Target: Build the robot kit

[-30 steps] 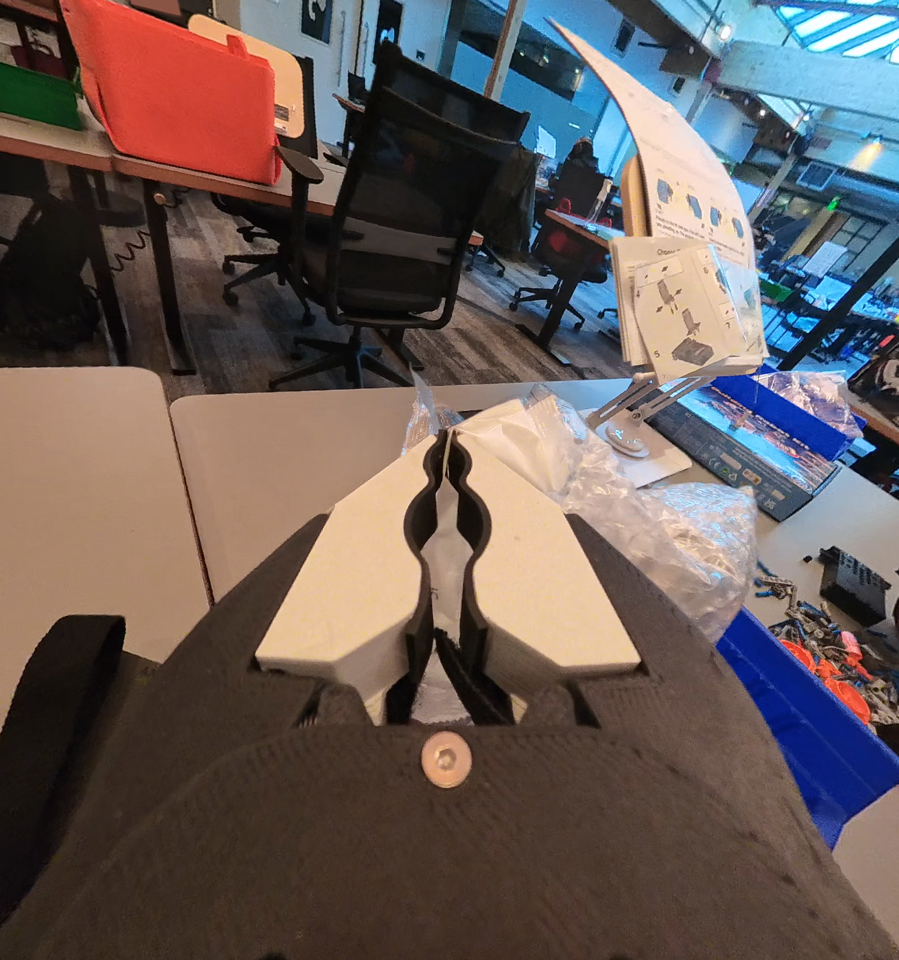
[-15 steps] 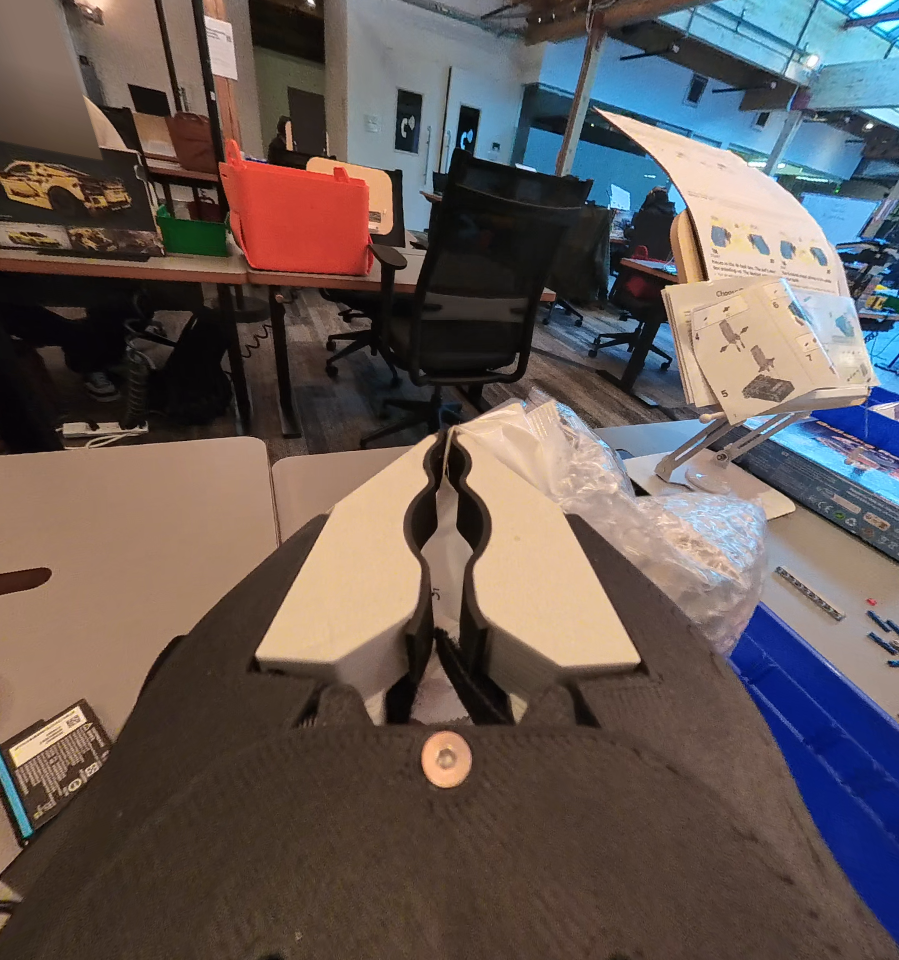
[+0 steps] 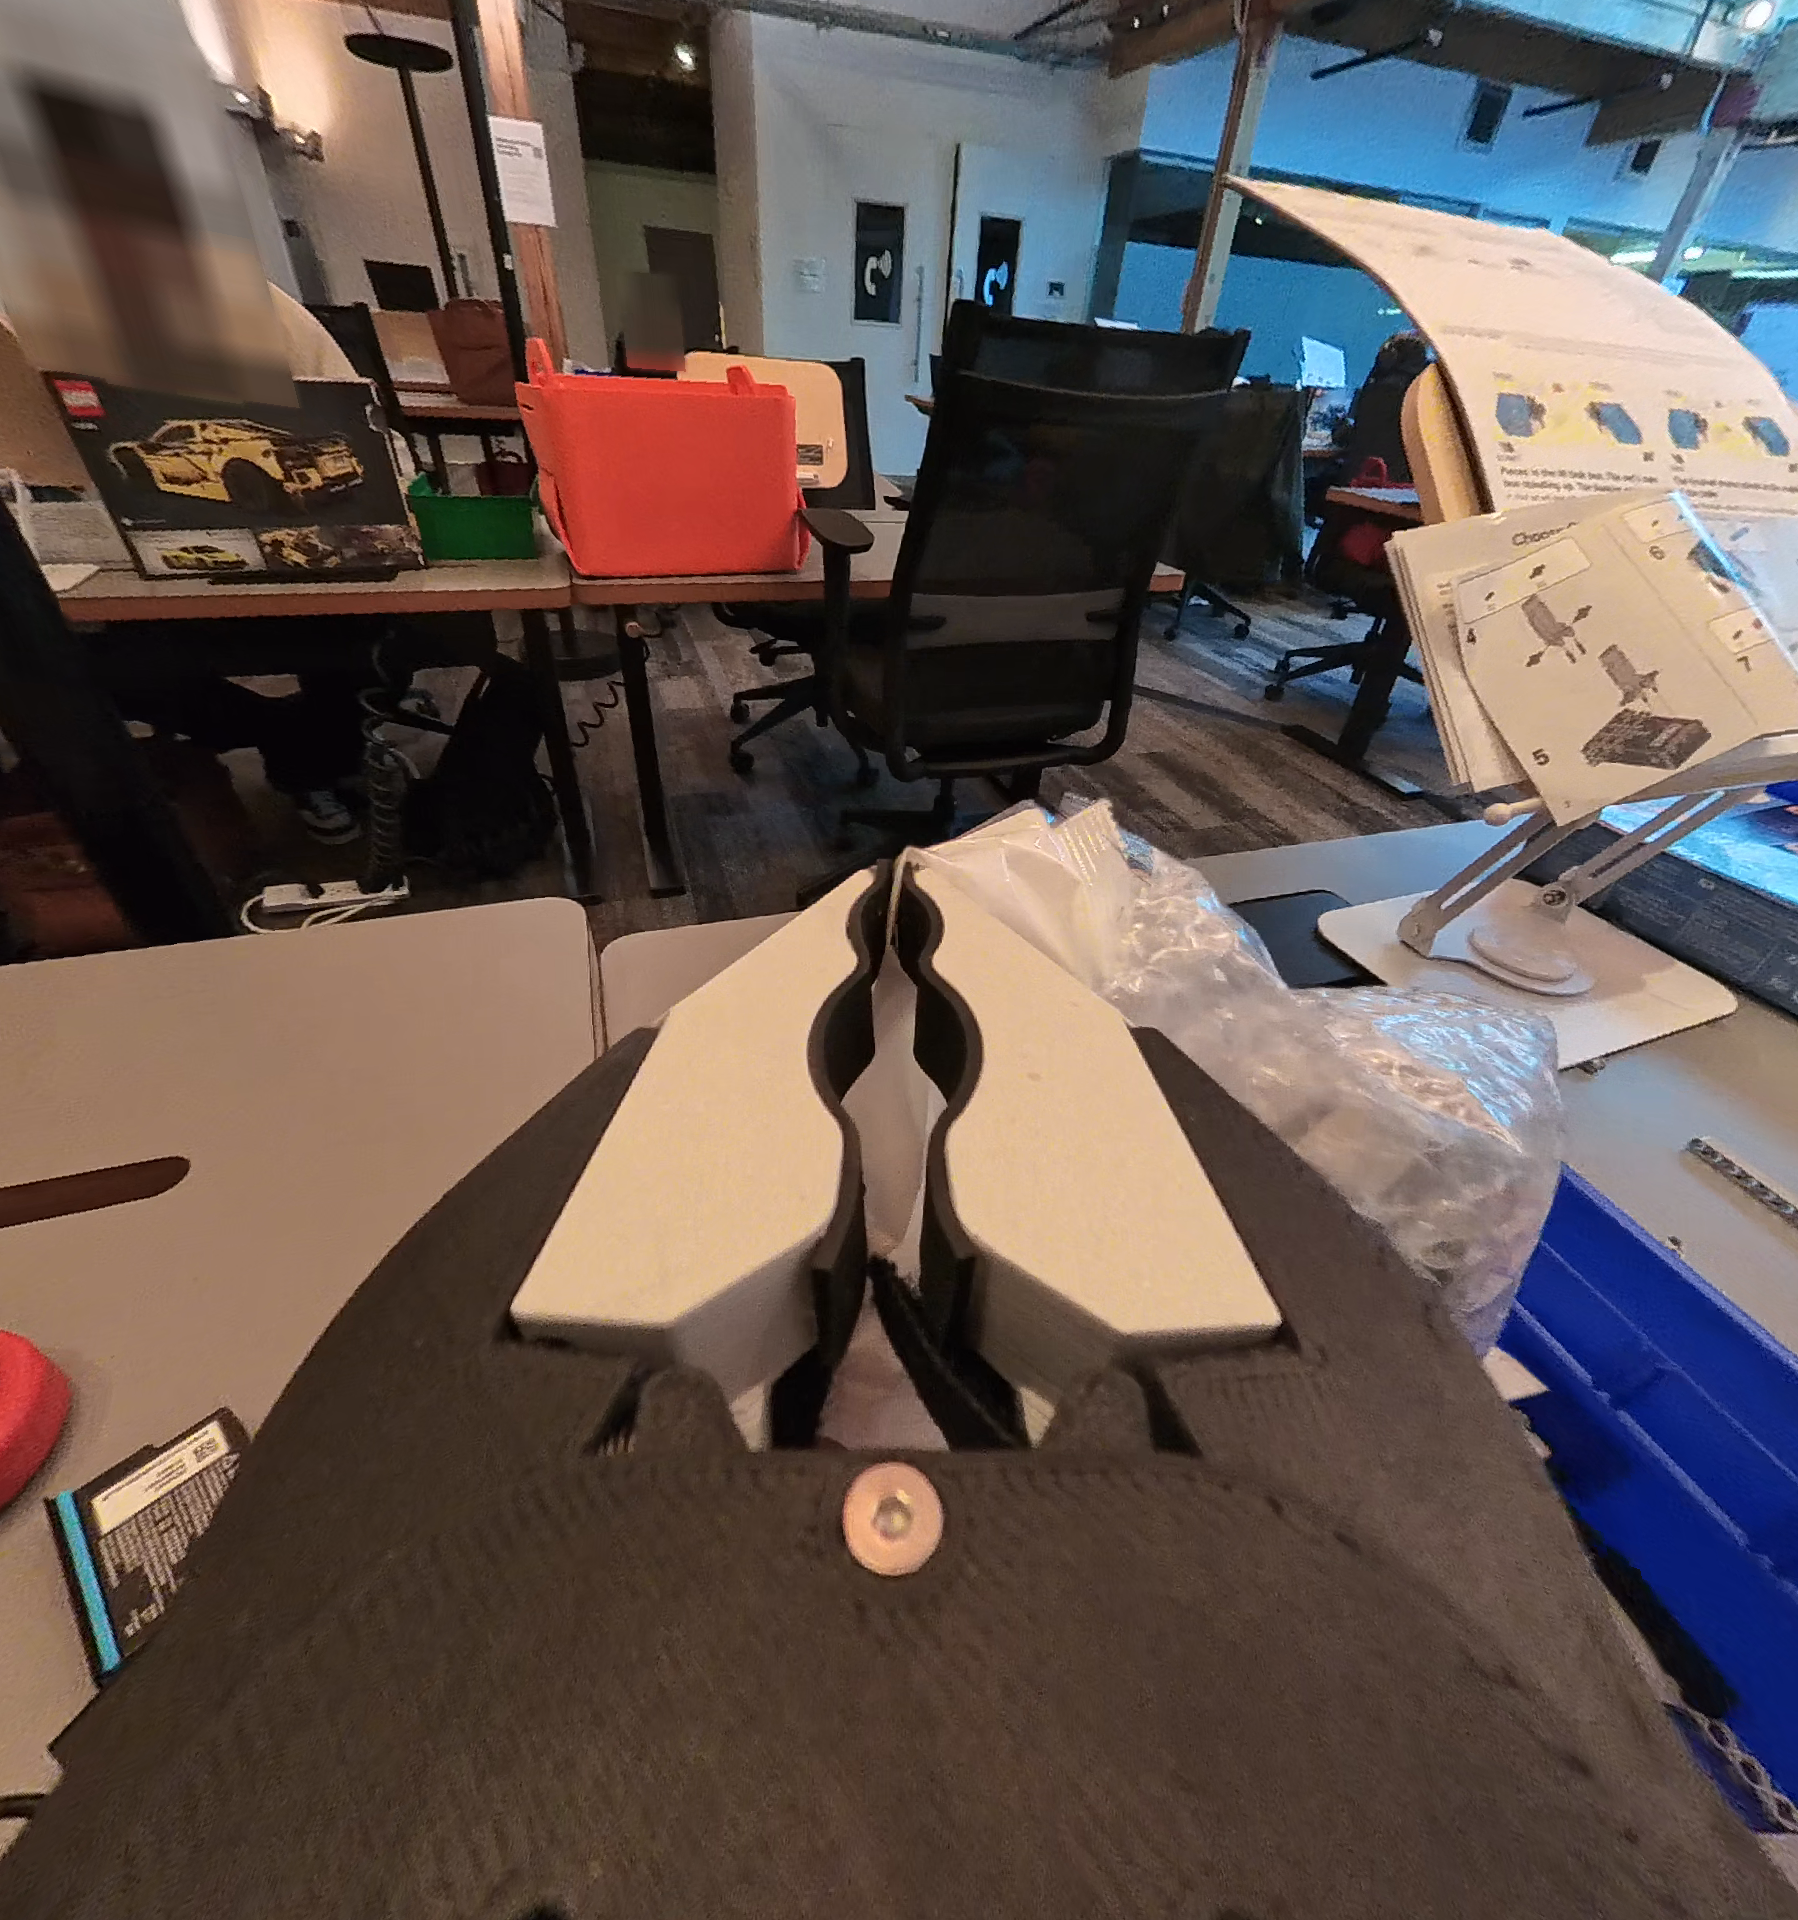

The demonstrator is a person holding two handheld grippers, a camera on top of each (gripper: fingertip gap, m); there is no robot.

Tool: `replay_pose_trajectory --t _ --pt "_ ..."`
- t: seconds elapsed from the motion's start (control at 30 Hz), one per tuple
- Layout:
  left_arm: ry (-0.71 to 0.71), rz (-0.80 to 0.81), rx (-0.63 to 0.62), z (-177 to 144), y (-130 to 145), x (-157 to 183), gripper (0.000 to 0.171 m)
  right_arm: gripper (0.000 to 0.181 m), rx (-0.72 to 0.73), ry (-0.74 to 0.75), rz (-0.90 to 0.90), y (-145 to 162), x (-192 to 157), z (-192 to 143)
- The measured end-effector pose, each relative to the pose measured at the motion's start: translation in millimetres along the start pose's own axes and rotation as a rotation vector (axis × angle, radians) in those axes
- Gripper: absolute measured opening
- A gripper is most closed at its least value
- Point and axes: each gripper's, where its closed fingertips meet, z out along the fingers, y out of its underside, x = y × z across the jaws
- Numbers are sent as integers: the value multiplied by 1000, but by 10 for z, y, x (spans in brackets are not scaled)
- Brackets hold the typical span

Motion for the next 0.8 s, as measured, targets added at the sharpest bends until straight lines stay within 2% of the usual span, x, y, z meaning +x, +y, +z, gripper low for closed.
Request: replay_pose_trajectory --t 0.2,0.43,0.63,0.8 --pt "29 -72 7 -43 24 -131 0 20 -5 -3 11 40 9 -37" --pt "176 -241 -37 -72 190 -266 0 20 13 -23 20 14 -18 -93" --pt "288 -298 -12 -124 251 -296 0 20 11 -39 17 13 -45 -114" --pt "314 -302 4 -133 273 -307 0 20 20 -47 19 -6 -52 -143"
